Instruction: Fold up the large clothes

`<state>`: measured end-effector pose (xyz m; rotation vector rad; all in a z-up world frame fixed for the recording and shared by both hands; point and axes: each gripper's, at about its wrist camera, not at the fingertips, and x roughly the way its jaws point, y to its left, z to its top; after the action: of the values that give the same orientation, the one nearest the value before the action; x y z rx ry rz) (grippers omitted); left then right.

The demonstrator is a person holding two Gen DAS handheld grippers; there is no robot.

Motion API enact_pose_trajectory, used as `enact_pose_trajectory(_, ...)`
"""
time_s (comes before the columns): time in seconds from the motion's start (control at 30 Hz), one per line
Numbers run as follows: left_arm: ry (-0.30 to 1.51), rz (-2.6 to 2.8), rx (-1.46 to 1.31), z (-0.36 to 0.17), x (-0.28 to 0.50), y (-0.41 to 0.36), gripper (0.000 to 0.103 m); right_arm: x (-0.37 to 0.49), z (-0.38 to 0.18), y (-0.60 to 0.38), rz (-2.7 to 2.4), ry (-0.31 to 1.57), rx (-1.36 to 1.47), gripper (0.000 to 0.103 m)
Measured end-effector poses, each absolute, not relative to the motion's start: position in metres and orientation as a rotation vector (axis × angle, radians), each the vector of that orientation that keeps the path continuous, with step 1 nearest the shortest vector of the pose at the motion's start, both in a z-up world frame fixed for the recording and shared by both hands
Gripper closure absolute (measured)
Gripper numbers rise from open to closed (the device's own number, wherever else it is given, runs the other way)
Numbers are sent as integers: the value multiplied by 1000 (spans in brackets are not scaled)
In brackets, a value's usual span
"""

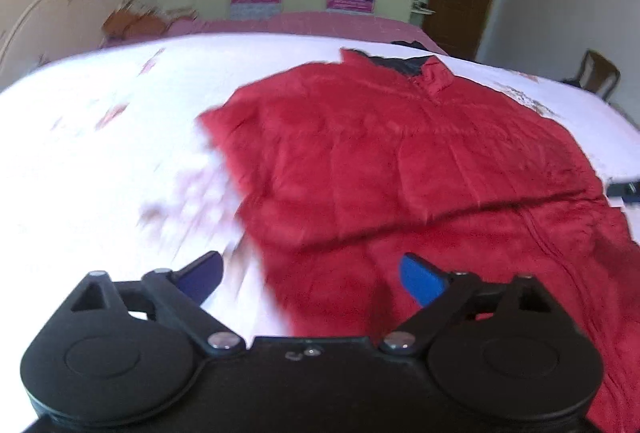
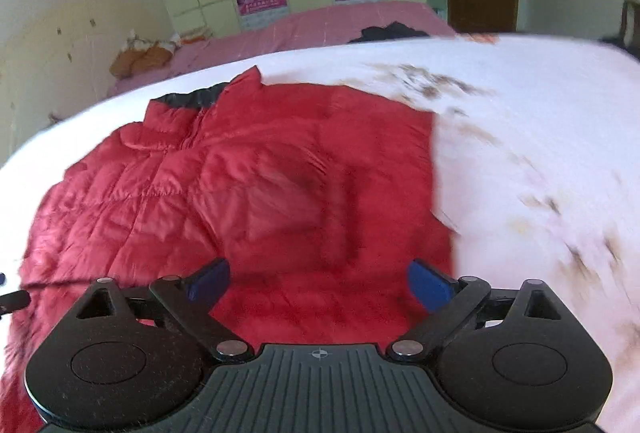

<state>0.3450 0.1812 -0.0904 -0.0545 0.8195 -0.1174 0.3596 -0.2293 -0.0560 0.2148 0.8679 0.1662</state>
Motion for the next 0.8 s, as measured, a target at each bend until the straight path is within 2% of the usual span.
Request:
enact_pose_trajectory(0.13,855,-134,-126,-92,296,201,24,309,-58,-283,187,890,318,9)
enact_pose_trajectory(0.2,872,-144,-145,-95,272,205,30,284,-62,-305,197,905,357,17)
enact_pose_trajectory(0.27,896,-128,-135,-99,250,203,34,263,-67,-320,194,938,386,33)
enact_pose_trajectory(0.3,897,-124,-131,-101,238,201,35,253,-71,-327,190,957,396,35)
enact_pose_trajectory(0.43,893,-138,-199,-102,196,201,36,212,-75,-352,222,969,482,37)
enact_pose_trajectory(0.53,891,-178,-319,-103,173,207,43,189,-76,-362,282,973,549,37)
enact_pose_trajectory(0.63,882,-244,-526,-110,152,220,54,168,-78,-367,352,976,618,37)
enact_pose_trajectory(0.73,847,-301,-646,-122,138,225,55,158,-86,-371,414,998,707,61)
enact_pose_trajectory(0.8,824,-292,-684,-129,135,223,57,156,-90,-375,429,991,751,65)
